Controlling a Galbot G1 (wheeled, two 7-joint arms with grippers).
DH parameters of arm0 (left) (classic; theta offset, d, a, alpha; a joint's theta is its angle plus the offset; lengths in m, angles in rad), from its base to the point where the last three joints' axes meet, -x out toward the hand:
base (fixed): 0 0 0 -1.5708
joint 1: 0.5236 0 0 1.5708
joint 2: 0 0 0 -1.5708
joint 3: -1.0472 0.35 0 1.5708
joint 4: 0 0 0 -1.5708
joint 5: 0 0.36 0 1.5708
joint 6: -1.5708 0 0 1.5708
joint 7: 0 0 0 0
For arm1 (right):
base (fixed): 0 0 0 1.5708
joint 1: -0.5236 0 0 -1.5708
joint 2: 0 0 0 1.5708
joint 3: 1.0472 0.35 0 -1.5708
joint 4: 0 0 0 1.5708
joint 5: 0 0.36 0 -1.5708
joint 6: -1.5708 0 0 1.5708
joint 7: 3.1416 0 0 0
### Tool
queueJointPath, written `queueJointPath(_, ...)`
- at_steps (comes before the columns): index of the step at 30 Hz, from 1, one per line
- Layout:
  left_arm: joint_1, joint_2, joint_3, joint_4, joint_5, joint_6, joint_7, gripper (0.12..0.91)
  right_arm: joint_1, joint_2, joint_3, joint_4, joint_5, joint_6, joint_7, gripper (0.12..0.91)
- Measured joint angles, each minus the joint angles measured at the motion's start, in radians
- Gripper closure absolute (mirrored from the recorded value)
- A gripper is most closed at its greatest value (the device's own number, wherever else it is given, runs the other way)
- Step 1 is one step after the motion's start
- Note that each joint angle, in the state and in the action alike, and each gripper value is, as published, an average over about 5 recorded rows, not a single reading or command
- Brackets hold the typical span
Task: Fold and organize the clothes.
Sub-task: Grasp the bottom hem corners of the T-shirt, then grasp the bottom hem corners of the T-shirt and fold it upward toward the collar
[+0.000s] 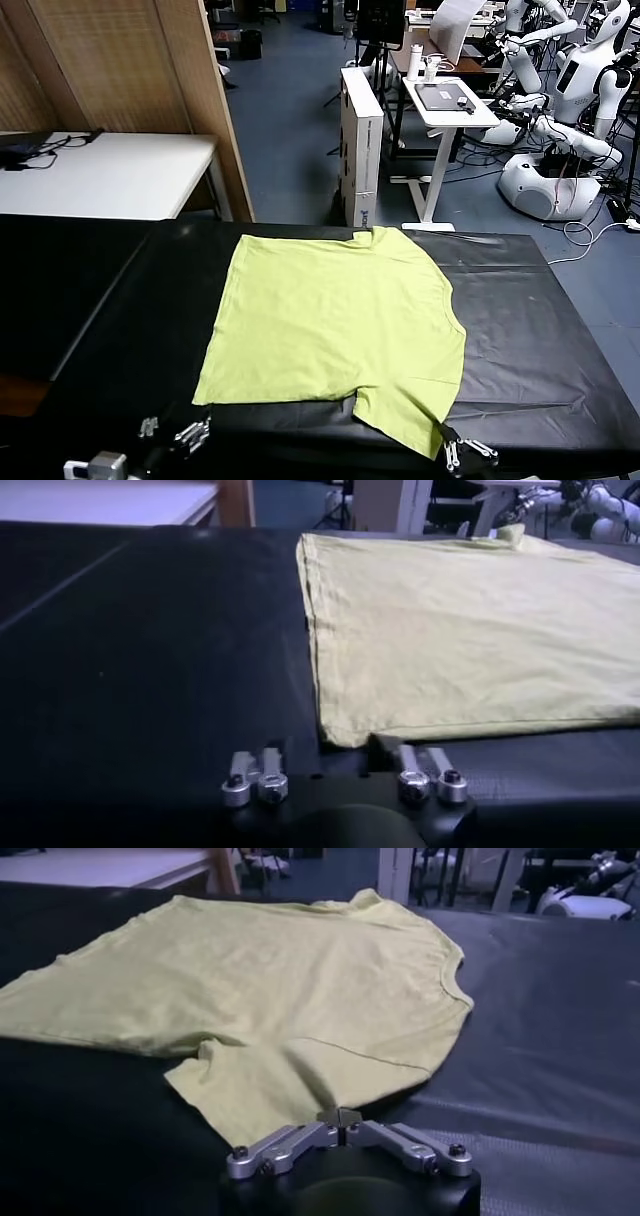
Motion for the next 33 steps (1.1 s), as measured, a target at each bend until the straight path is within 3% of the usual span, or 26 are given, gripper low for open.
queueJointPath(2,0.002,0.002,0.0,-0.001,0.0,-0.002,-0.001,0.843,-0.008,-0.003,0.002,0.007,0.001,-0.001,0.006,0.886)
queueJointPath(4,0.006,0.002,0.0,-0.004,0.0,-0.003,-0.005,0.883,-0.02,-0.008,0.006,0.018,0.003,-0.003,0.012,0.886)
queueJointPath(19,0.095,-0.004,-0.037,-0.113,-0.028,-0.039,-0.023,0.885,-0.025,-0.026,0.051,0.066,0.079,0.031,0.015,0.886)
queueJointPath(27,0.041,-0.007,-0.033,-0.115,-0.087,-0.061,-0.026,0.885,0.098,-0.05,0.056,0.017,0.139,0.003,0.018,0.886)
queueJointPath(33,-0.04,-0.016,-0.025,-0.082,-0.103,-0.063,-0.031,0.885,0.232,-0.089,0.05,-0.031,0.208,-0.046,0.048,0.886)
